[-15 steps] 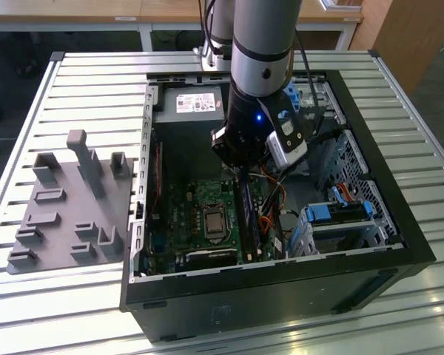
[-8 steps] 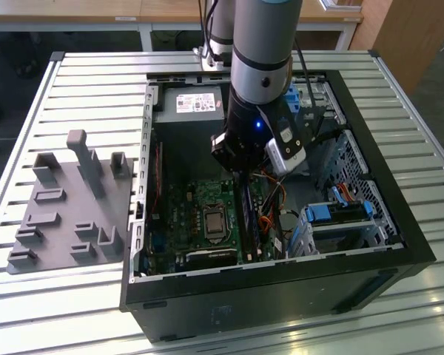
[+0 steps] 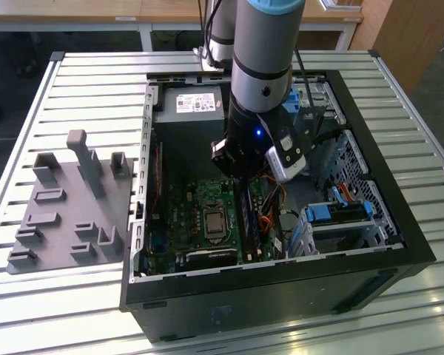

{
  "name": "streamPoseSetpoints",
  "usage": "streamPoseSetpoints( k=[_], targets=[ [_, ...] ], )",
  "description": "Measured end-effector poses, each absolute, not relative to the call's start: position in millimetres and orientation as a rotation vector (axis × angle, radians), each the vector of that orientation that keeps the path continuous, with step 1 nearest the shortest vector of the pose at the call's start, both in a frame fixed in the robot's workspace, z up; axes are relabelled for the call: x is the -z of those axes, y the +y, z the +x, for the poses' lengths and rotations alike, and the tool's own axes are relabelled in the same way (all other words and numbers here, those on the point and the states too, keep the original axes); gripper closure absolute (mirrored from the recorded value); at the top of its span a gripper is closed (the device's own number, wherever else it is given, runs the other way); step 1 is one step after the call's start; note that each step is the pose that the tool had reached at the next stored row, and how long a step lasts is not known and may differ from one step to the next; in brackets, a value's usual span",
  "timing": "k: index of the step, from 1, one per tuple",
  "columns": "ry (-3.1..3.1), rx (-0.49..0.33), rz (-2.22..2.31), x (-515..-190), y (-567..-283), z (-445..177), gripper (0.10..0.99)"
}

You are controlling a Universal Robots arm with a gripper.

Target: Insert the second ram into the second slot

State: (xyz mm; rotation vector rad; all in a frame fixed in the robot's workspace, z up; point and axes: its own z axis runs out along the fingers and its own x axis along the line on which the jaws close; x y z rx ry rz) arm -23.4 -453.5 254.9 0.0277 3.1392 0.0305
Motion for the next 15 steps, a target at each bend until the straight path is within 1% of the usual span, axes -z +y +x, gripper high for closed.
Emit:
streamPoseSetpoints(
  k=[15],
  targets=[
    [3.141,-0.03,0.028,-237,-455,-24,0.949]
  ],
)
